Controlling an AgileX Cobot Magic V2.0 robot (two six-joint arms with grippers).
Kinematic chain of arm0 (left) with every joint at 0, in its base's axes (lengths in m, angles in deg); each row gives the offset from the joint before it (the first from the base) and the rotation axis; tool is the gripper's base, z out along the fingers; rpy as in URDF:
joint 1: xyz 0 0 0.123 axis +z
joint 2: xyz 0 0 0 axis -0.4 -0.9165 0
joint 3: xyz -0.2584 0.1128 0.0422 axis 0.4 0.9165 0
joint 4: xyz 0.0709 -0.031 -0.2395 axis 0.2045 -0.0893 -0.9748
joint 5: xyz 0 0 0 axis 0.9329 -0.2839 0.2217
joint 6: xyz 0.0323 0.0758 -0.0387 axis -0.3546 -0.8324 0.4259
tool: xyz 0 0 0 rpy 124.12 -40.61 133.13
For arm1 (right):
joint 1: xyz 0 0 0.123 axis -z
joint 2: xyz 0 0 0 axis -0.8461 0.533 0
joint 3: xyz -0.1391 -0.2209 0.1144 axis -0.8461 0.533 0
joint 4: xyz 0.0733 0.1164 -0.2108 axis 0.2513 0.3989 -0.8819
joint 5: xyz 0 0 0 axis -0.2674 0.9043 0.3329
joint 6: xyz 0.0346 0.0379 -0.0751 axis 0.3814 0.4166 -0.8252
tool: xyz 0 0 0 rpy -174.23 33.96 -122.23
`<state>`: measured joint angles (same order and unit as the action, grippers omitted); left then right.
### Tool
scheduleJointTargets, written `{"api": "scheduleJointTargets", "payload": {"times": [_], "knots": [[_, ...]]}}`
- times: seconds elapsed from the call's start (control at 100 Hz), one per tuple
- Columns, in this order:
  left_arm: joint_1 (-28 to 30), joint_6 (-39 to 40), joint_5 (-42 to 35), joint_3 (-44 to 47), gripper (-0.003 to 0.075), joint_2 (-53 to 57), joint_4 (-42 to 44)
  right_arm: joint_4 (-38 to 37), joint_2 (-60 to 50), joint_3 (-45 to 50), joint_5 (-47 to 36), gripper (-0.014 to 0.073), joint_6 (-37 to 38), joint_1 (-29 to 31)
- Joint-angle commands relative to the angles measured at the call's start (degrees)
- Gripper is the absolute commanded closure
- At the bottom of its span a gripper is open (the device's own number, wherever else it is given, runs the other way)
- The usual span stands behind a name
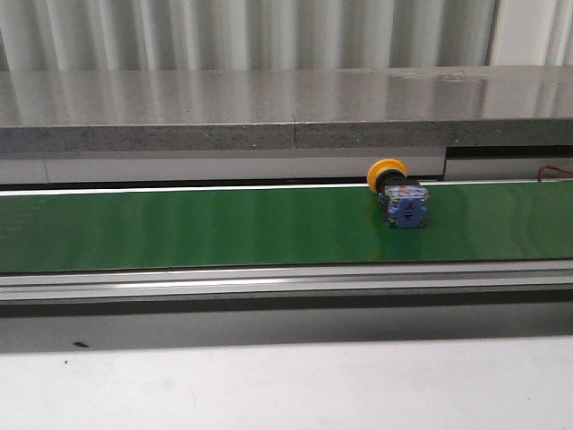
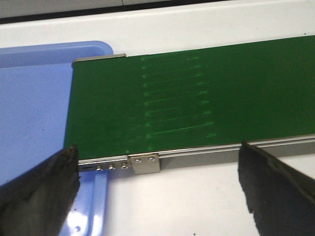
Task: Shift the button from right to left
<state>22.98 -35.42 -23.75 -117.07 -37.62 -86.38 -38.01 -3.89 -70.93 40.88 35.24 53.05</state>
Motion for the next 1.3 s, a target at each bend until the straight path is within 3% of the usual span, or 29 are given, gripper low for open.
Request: {"api": "scheduleJointTargets", "payload": {"times": [0.0, 0.1, 0.2, 0.31, 0.5, 0.73, 0.87, 1.05, 1.29], "knots": [[-0.3, -0.7, -4.1, -3.9, 0.0052, -4.1, -4.7, -0.5, 0.4, -1.3, -4.0, 0.0662, -0.4, 0.0], [-0.3, -0.9, -4.2, -6.2, 0.0076, -8.5, -11.2, -0.5, 0.4, -1.3, -4.0, 0.0662, -0.4, 0.0], [-1.0, -9.5, -3.1, -8.4, 0.0085, -12.9, -20.4, -0.5, 0.4, -1.3, -4.0, 0.0662, -0.4, 0.0], [-3.4, -11.3, -3.1, -11.3, 0.0107, -18.6, -29.3, -0.5, 0.4, -1.3, -4.0, 0.0662, -0.4, 0.0], [-11.5, -8.7, -0.9, -19.9, 0.0116, -28.5, -30.6, -0.5, 0.4, -1.3, -4.0, 0.0662, -0.4, 0.0], [-22.1, -0.3, 2.3, -33.1, 0.0115, -43.0, -29.8, -0.5, 0.4, -1.3, -4.0, 0.0662, -0.4, 0.0], [-27.0, 8.8, 4.5, -41.5, 0.0115, -51.0, -23.4, -0.5, 0.4, -1.3, -4.0, 0.0662, -0.4, 0.0], [-30.9, 20.0, 10.2, -50.9, 0.0115, -59.7, -13.8, -0.5, 0.4, -1.3, -4.0, 0.0662, -0.4, 0.0], [-33.7, 29.4, 17.9, -61.7, 0.0115, -68.8, -5.1, -0.5, 0.4, -1.3, -4.0, 0.0662, -0.4, 0.0]]}}
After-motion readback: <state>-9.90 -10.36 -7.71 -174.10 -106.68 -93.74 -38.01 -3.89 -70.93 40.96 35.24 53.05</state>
